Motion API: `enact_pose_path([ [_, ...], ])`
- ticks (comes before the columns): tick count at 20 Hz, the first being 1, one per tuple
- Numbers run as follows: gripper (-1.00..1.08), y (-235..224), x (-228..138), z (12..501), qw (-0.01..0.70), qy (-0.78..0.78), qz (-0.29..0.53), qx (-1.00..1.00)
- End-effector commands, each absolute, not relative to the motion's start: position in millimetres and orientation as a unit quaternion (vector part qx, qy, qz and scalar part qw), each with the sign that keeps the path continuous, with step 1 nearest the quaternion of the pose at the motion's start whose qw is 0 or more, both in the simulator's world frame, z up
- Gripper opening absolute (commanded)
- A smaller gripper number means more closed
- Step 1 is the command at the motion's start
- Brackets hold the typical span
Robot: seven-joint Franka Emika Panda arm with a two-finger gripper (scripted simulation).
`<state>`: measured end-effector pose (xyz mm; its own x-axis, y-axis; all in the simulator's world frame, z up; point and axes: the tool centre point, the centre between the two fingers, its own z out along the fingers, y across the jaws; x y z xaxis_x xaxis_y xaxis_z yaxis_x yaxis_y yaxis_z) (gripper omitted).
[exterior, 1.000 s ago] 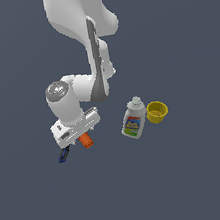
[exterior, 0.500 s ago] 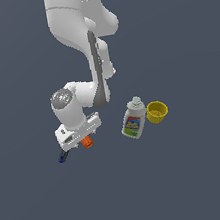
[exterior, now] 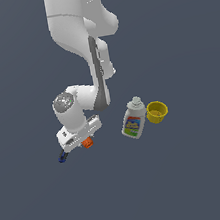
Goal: Pick up a designated object from a clutter of objects.
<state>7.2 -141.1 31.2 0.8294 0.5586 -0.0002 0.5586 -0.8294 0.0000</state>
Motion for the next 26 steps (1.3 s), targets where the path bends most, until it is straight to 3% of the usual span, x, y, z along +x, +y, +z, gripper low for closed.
enact_pose_path([
  [1, -1.0, -141, 7, 31, 0.0, 0.292, 0.0, 0.956],
  [14, -1.0, -144, 3, 41, 0.0, 0.292, 0.0, 0.956],
  [26, -1.0, -162, -25, 109, 0.0, 0.292, 0.0, 0.956],
])
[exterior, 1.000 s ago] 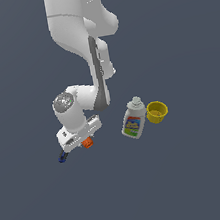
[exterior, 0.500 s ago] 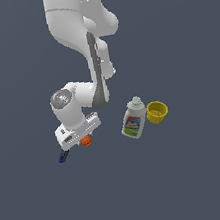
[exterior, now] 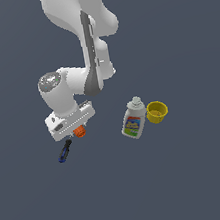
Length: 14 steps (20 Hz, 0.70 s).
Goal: Pick up a designated object from a clutter of objects.
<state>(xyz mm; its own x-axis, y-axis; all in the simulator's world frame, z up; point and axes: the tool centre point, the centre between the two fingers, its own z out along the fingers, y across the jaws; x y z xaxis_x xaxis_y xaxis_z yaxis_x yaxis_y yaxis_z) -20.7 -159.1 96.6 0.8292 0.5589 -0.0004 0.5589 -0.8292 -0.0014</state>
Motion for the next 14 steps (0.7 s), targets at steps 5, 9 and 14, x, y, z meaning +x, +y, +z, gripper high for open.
enact_pose_path([
  [5, -1.0, -175, -43, 153, 0.0, -0.292, 0.0, -0.956],
  [9, -1.0, -185, -59, 191, 0.001, -0.292, -0.001, -0.956],
  [14, -1.0, -200, -78, 242, 0.001, -0.292, -0.001, -0.956],
])
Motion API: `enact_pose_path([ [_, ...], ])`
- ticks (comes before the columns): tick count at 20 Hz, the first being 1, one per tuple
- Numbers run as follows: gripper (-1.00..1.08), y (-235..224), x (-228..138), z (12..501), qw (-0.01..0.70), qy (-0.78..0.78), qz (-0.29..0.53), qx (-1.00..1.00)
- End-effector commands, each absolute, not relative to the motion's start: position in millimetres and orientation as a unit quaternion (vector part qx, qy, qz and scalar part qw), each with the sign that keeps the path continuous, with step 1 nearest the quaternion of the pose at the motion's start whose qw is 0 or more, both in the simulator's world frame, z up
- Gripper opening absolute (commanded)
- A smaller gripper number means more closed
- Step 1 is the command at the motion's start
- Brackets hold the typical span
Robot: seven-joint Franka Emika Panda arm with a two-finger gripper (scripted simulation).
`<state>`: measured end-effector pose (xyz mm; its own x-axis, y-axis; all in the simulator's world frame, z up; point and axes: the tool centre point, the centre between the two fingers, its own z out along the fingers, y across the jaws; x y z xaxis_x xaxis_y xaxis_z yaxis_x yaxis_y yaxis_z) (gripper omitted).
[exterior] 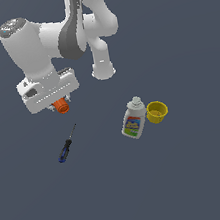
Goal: Pick up a designated object from a clutter of objects.
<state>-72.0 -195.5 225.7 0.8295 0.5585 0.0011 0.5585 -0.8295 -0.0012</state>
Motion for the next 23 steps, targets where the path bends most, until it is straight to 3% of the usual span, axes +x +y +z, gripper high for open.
enact_pose_path([
  [1, -1.0, -202, -82, 251, 0.001, -0.292, -0.001, -0.956],
  [12, -1.0, -228, -114, 338, 0.0, -0.292, 0.0, -0.956],
  [23, -1.0, -237, -122, 368, 0.0, -0.292, 0.0, -0.956],
])
